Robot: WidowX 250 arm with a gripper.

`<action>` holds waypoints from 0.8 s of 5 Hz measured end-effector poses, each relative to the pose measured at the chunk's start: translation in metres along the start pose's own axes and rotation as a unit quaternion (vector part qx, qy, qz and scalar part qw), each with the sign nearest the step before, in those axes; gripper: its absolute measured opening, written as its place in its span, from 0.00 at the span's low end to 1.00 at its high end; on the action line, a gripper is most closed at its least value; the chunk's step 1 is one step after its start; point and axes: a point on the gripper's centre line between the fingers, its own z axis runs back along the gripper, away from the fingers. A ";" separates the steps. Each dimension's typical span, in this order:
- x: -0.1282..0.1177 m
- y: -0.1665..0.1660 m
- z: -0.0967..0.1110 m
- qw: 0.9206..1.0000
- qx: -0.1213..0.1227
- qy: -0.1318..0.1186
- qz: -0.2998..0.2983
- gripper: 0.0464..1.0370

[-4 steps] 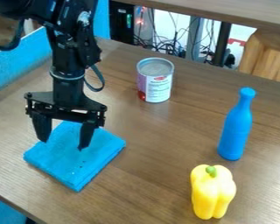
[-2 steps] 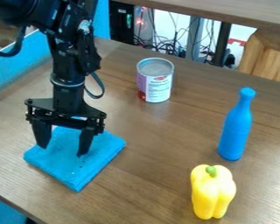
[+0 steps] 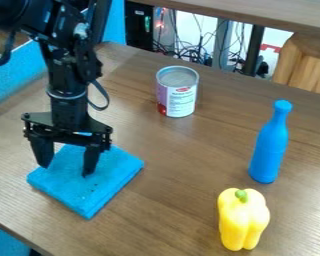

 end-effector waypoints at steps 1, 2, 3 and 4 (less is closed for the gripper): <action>0.010 0.009 -0.010 1.000 -0.015 0.007 0.023 0.97; 0.027 0.012 -0.013 0.999 -0.021 0.005 0.037 0.97; 0.043 0.013 -0.015 0.999 -0.009 -0.004 0.051 0.97; 0.062 0.017 -0.015 0.997 0.003 -0.017 0.072 0.97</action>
